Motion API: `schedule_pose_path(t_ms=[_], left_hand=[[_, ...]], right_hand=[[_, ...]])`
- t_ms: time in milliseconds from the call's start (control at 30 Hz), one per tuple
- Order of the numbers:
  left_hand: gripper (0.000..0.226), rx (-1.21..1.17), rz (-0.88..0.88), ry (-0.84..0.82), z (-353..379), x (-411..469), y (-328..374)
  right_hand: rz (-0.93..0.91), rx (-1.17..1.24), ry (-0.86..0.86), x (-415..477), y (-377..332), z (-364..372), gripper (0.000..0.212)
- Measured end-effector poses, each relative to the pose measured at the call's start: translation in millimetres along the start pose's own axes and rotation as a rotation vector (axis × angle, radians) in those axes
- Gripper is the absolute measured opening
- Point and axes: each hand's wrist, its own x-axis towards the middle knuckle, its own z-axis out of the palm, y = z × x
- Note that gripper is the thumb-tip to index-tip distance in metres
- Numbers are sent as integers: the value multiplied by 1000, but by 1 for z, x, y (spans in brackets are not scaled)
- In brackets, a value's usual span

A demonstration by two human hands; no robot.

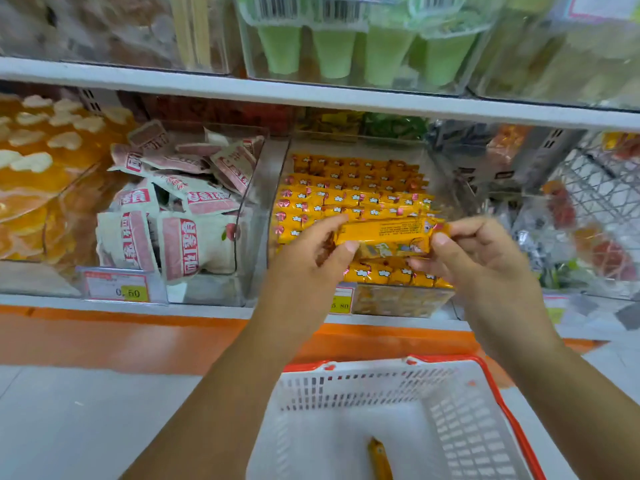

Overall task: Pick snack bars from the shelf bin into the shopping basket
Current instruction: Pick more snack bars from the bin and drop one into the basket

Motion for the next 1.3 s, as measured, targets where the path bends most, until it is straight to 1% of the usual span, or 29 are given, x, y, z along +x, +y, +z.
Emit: schedule_pose_path(t_ms=[100, 133, 167, 233, 267, 367, 433, 500, 567, 700, 933, 1033, 1100, 1167, 1300], left_hand=[[30, -150, -48, -92, 4, -15, 11], [29, -189, -71, -116, 6, -19, 13], [29, -227, -95, -142, 8, -22, 14], [30, -277, -135, -189, 11, -26, 16], [29, -301, -156, -204, 12, -26, 16], [21, -398, -222, -224, 13, -25, 18], [22, -425, -233, -230, 13, -22, 20], [21, -417, -229, -207, 14, -19, 21], [15, -417, -227, -172, 16, -16, 22], [16, -388, -178, -132, 18, -12, 24], [19, -335, -136, -84, 14, -13, 23], [23, -376, -145, -125, 8, -13, 21], [35, -423, -145, -187, 2, -14, 20], [39, -459, -133, -207, -1, -15, 20], [35, -519, -158, -129, -4, -14, 17]], right_hand=[[91, 110, -8, -25, -1, -16, 7], [131, 172, -17, -31, -1, -21, 9], [168, 225, -28, -36, -3, -25, 20], [193, 260, -53, -41, -2, -32, 43], [190, 263, -53, -42, -2, -34, 47], [181, 295, -35, -40, 0, -37, 42], [196, 318, -65, -35, 1, -40, 41], [205, 321, -99, -30, -1, -43, 41], [204, 318, -108, -25, -2, -45, 39], [213, 357, -107, -20, 2, -45, 24], [296, 449, -138, -18, 3, -39, 32], [301, 468, -165, -19, 2, -38, 38], [277, 488, -180, -20, 0, -38, 40], [241, 451, -169, -21, 0, -38, 38], [167, 284, -53, -20, 6, -37, 37]])
